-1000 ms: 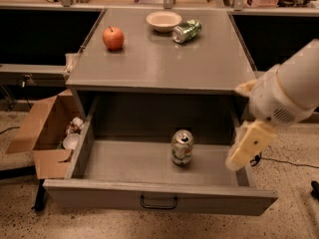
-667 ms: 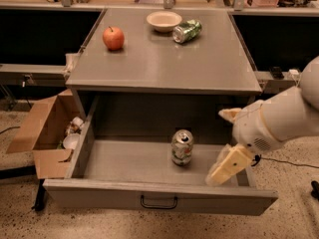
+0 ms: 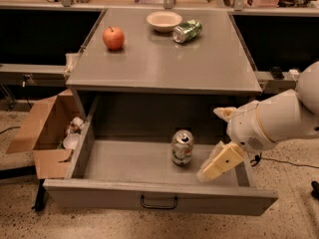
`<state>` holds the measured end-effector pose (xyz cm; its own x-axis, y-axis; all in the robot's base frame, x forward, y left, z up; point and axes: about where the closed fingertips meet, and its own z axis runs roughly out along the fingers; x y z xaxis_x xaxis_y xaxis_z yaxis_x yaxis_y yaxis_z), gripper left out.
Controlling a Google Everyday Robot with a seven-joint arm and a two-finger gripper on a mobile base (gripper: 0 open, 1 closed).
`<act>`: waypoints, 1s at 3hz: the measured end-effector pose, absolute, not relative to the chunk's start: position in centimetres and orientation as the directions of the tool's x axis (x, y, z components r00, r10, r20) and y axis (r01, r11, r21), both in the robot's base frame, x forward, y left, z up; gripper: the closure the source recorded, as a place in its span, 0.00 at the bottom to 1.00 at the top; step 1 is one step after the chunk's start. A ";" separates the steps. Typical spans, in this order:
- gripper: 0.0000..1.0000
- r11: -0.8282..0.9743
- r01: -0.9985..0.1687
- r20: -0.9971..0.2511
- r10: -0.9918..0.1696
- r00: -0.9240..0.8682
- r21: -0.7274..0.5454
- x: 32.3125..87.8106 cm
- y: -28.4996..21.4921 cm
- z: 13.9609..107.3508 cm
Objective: Pick 7up can from top drawer and place on counter
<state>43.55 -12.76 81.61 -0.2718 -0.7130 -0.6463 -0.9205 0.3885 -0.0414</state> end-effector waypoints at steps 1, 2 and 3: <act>0.00 0.402 -0.915 -0.655 -0.703 -0.279 -0.042 44.0 -12.5 81.3; 0.00 0.455 -0.890 -0.699 -0.643 -0.314 -0.019 46.1 -12.9 79.0; 0.00 0.506 -0.862 -0.720 -0.599 -0.351 -0.001 48.7 -12.9 76.2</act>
Offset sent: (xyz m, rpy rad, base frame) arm 0.0630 -0.0119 -0.0629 0.1709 -0.0206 -0.1702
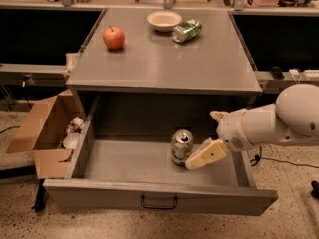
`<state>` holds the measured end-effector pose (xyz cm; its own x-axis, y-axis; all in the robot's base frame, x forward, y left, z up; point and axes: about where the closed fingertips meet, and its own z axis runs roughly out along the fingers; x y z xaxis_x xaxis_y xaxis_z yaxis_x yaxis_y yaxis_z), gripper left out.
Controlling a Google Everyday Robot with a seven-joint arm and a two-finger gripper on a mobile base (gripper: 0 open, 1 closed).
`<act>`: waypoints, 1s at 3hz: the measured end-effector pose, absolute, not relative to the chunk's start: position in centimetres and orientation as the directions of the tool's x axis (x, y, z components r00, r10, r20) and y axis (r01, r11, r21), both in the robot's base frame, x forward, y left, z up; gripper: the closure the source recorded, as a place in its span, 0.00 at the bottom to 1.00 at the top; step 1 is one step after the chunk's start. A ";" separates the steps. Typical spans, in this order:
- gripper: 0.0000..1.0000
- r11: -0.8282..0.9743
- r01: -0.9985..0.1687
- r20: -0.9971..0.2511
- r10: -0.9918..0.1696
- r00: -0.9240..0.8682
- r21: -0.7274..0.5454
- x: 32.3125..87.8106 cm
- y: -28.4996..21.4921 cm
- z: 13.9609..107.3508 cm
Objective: Pick 7up can from top drawer and place on counter
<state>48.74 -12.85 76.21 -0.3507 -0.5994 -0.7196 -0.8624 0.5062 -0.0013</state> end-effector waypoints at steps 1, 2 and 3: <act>0.00 0.548 -0.836 -0.732 -0.569 -0.374 0.001 51.3 -12.2 73.0; 0.00 0.567 -0.824 -0.734 -0.559 -0.387 0.003 52.4 -11.7 70.5; 0.00 0.570 -0.822 -0.734 -0.552 -0.395 0.013 53.0 -10.7 68.2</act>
Offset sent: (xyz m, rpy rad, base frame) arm 0.0502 0.0145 -0.0884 0.0238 -0.0071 -0.1055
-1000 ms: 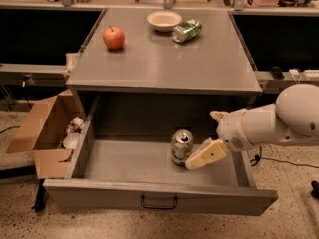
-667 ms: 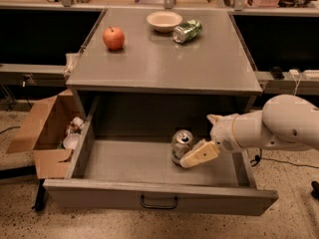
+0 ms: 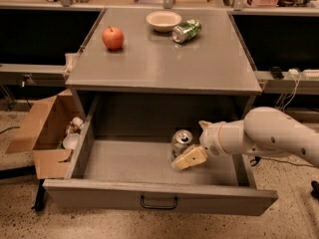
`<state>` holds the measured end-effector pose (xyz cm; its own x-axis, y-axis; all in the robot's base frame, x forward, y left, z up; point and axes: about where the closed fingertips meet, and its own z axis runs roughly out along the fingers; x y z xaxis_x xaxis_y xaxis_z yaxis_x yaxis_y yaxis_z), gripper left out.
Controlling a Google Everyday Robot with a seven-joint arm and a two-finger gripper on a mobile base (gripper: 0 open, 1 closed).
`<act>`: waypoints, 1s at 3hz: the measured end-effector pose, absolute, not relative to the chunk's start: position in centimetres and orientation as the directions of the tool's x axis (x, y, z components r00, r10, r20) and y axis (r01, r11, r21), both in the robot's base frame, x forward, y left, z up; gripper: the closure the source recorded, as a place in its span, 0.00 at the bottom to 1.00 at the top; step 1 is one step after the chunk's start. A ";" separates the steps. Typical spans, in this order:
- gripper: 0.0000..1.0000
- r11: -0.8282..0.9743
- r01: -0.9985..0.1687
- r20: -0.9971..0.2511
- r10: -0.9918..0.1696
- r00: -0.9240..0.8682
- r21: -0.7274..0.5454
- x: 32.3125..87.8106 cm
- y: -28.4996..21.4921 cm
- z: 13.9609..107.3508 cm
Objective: Pick 7up can from top drawer and place on counter
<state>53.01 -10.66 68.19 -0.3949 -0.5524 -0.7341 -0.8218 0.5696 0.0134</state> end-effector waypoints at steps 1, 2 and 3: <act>0.15 0.571 -0.821 -0.745 -0.542 -0.388 0.012 53.6 -9.6 66.9; 0.38 0.574 -0.819 -0.759 -0.531 -0.377 0.005 54.2 -9.3 65.7; 0.61 0.577 -0.816 -0.781 -0.513 -0.355 -0.008 54.3 -9.6 65.6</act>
Offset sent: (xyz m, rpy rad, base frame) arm 0.0182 0.0137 -0.0409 0.0402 -0.0519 -0.0169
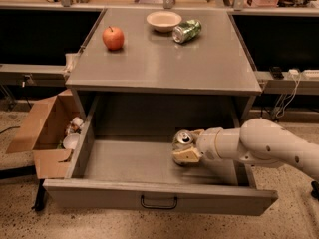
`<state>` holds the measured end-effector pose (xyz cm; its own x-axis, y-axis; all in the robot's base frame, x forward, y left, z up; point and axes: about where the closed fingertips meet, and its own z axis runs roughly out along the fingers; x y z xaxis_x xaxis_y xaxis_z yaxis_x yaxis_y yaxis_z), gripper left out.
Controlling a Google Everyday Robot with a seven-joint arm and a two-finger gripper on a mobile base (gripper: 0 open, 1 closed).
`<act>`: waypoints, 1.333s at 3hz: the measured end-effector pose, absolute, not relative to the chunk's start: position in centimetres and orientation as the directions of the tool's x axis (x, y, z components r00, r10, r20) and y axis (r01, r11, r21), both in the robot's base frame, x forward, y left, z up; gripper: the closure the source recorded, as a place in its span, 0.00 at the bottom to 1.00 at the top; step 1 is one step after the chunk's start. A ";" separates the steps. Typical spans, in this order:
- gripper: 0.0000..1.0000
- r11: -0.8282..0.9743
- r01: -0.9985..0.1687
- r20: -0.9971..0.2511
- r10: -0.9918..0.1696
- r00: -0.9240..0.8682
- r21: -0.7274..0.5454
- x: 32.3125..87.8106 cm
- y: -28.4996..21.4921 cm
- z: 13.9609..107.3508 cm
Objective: Pick 7up can from top drawer and place on counter
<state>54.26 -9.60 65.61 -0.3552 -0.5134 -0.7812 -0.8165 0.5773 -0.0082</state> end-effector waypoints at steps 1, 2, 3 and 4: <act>0.85 0.561 -0.826 -0.820 -0.497 -0.284 -0.053 54.3 -11.3 70.0; 1.00 0.524 -0.845 -0.837 -0.506 -0.211 -0.104 53.6 -13.4 75.7; 1.00 0.483 -0.862 -0.828 -0.539 -0.154 -0.154 54.1 -15.3 82.9; 1.00 0.485 -0.860 -0.823 -0.545 -0.159 -0.156 55.9 -16.7 85.9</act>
Offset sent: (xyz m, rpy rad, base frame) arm -0.0172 -0.0691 0.1780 0.0318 -0.2188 0.1206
